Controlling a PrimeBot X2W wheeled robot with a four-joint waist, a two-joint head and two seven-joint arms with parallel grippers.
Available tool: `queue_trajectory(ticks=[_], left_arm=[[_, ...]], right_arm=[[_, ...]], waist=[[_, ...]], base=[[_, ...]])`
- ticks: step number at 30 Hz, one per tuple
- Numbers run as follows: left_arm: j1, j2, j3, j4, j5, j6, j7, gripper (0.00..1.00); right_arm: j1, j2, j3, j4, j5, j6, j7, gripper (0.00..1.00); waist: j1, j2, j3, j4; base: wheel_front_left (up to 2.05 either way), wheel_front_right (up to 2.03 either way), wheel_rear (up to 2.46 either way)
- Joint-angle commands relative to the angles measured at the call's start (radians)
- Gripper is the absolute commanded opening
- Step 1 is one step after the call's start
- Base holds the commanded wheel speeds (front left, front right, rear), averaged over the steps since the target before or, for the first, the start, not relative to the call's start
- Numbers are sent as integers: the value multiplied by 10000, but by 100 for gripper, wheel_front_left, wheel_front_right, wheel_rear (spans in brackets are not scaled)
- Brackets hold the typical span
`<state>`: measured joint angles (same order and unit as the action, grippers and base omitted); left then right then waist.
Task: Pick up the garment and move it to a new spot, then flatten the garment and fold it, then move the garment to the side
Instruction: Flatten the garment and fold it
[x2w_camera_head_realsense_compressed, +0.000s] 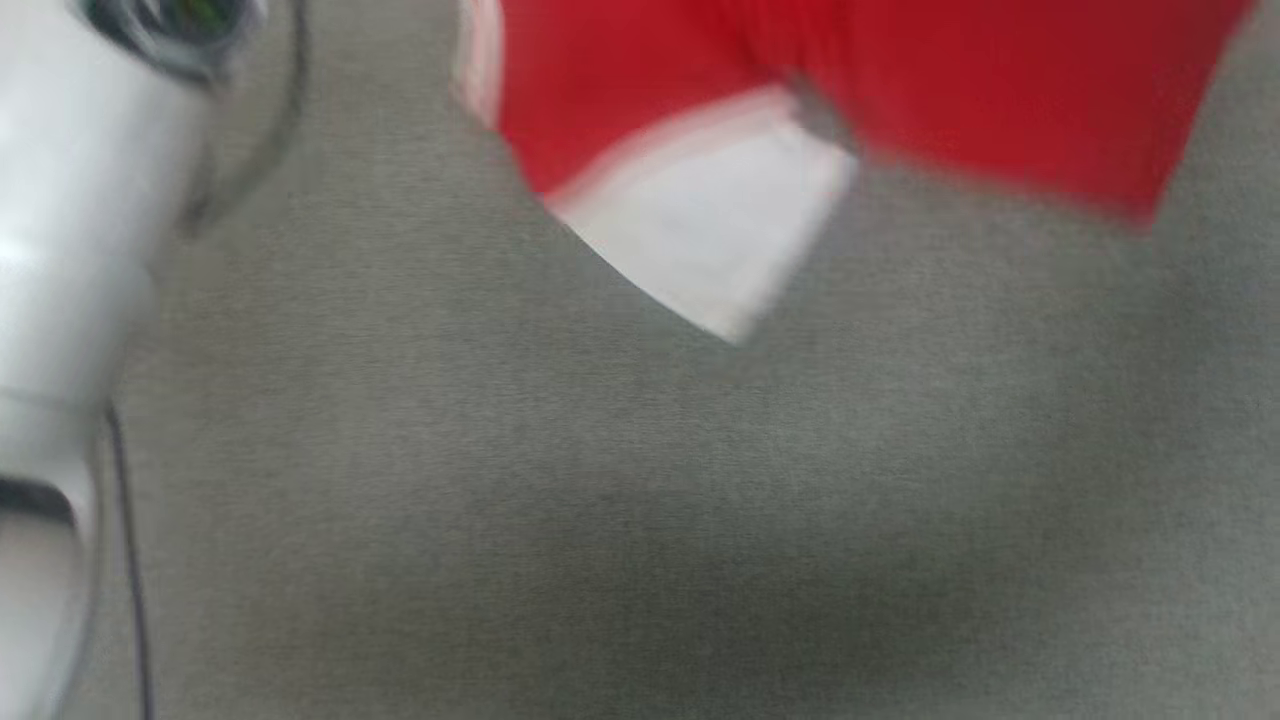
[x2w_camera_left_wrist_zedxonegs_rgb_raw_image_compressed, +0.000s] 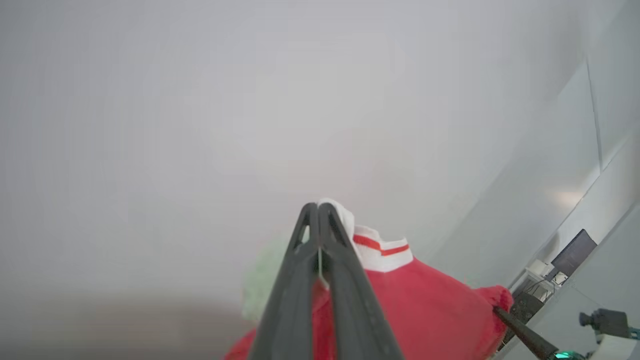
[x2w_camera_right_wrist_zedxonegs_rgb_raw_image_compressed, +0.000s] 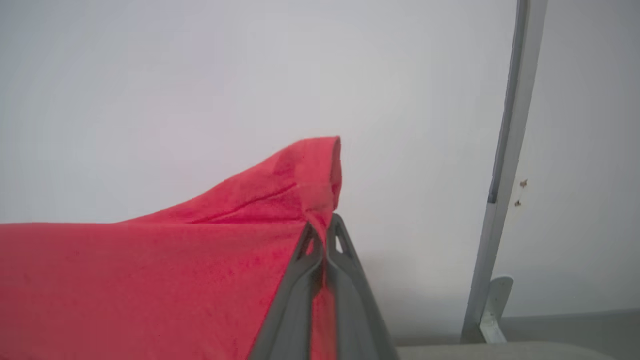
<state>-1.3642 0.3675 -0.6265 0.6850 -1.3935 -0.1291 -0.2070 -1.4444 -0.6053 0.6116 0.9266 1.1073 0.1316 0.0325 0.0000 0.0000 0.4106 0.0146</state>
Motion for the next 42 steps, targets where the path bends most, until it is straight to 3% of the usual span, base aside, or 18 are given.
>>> queue_trajectory(ticks=[1, 5, 10, 15, 22, 30, 42], left_arm=[[-754, 58, 181, 320, -71, -15, -61, 0], [-2500, 27, 633, 717, -48, -15, -324, 0], [-2692, 114, 279, 599, -186, -14, -144, 0], [-1019, 227, -2, 99, -796, -15, 113, 0], [2200, 482, -417, -1659, -1655, -15, 291, 0], [6436, 844, -534, -4372, -1733, -17, -468, 0], [10673, 1285, 279, -6817, -300, -17, -585, 0]], right_arm=[[-534, 278, -142, 269, -160, -18, -531, 0], [-1695, 766, -485, 1097, -369, -20, -1515, 0], [-2046, 1121, -280, 1631, -579, -18, -1614, 0], [-895, 1043, 171, 1474, -328, -18, -1085, 0], [1517, 568, 854, 399, 221, -12, -582, 0], [5195, -876, 1387, -2135, 1326, -12, -247, 0], [9294, -2855, 900, -5396, 2848, -14, -340, 0]], waist=[[0, 0, 227, -292], [0, 0, 370, -557], [0, 0, 377, -590], [0, 0, 361, -478], [0, 0, 299, -300], [0, 0, -212, -163], [0, 0, -1017, -79]], base=[[0, 0, 0], [0, 0, 0], [0, 0, 0], [0, 0, 0], [0, 0, 0], [0, 0, 0], [0, 0, 0]])
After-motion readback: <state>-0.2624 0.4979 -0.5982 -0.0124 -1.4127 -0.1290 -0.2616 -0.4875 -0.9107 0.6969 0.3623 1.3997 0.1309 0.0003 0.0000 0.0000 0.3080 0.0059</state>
